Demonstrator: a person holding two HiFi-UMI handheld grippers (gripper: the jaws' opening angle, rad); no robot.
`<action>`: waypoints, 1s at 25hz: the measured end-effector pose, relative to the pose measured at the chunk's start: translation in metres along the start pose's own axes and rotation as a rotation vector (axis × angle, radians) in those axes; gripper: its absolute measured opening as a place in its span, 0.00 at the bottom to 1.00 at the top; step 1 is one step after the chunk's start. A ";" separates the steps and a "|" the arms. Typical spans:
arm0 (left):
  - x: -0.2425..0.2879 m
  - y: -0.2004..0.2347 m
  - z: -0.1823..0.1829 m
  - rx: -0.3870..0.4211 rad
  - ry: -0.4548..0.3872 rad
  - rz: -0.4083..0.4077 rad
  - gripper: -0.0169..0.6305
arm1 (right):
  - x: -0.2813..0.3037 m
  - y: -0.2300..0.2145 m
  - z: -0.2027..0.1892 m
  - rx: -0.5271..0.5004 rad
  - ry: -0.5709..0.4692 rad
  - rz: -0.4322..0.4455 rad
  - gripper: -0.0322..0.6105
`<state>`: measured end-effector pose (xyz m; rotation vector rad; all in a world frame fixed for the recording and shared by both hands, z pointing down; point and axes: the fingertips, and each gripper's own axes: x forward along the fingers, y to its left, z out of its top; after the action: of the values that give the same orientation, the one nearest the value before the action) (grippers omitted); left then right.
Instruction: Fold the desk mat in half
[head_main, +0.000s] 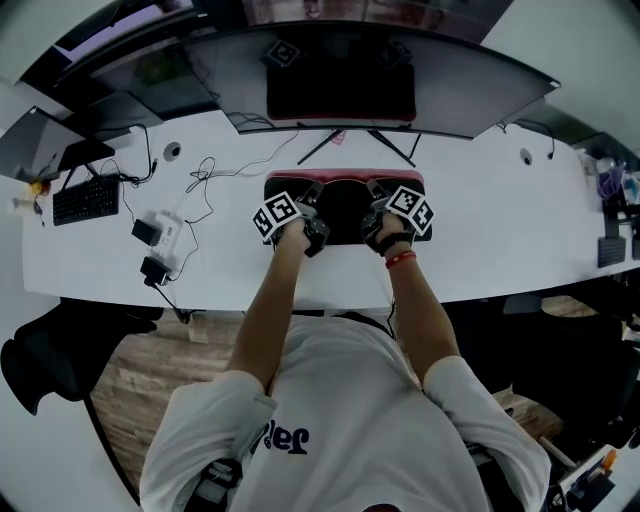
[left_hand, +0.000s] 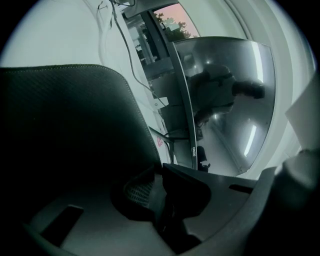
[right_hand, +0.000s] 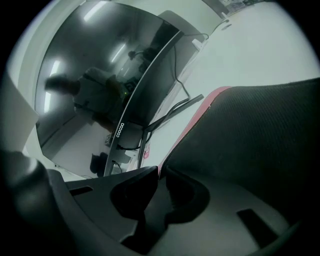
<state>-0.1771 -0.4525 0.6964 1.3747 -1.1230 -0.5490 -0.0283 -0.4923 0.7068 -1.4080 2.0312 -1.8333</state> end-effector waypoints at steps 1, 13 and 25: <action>0.000 -0.001 0.001 0.004 -0.004 -0.003 0.10 | 0.000 0.000 0.000 0.001 0.002 0.004 0.15; -0.006 -0.031 -0.007 0.145 0.005 -0.060 0.10 | -0.011 0.034 -0.003 -0.117 0.026 0.090 0.25; -0.042 -0.064 -0.043 0.461 0.063 -0.022 0.12 | -0.073 0.059 -0.013 -0.443 -0.018 0.074 0.23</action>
<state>-0.1392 -0.4072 0.6310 1.7871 -1.2311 -0.2656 -0.0272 -0.4427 0.6259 -1.4010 2.5501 -1.3887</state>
